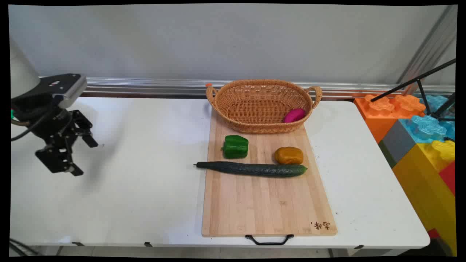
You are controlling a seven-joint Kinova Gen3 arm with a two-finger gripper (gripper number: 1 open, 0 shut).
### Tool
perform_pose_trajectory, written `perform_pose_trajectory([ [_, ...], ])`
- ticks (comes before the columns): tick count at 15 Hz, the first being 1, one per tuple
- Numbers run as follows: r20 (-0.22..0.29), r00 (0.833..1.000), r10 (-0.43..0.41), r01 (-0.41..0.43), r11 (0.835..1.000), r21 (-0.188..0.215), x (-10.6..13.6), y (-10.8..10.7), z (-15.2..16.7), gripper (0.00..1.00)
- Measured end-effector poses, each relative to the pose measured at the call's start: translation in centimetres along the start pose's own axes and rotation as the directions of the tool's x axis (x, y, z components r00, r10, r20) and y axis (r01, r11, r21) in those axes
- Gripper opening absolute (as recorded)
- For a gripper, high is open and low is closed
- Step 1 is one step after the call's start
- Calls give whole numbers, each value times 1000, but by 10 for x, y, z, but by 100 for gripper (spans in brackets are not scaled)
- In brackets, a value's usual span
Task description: Pick up the cucumber from the cutting board
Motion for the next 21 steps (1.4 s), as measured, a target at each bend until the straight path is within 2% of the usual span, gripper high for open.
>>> perform_pose_trajectory([
  [2, -29, 1000, -6, 6, 1000, 7, 10, 0, 7, 100],
  [4, -71, 997, -17, 18, 1000, 17, 31, -2, 14, 100],
  [6, -120, 992, -29, 33, 999, 27, 65, -5, 23, 100],
  [8, -139, 990, -29, 34, 999, 30, 91, -8, 29, 100],
  [12, -186, 983, -8, 17, 999, 50, 167, -10, 47, 100],
  [14, -208, 978, 10, 2, 998, 55, 198, -10, 59, 100],
  [19, -247, 966, 82, -56, 992, 110, 254, -17, 91, 100],
  [21, -259, 961, 102, -73, 990, 119, 269, -18, 104, 100],
])
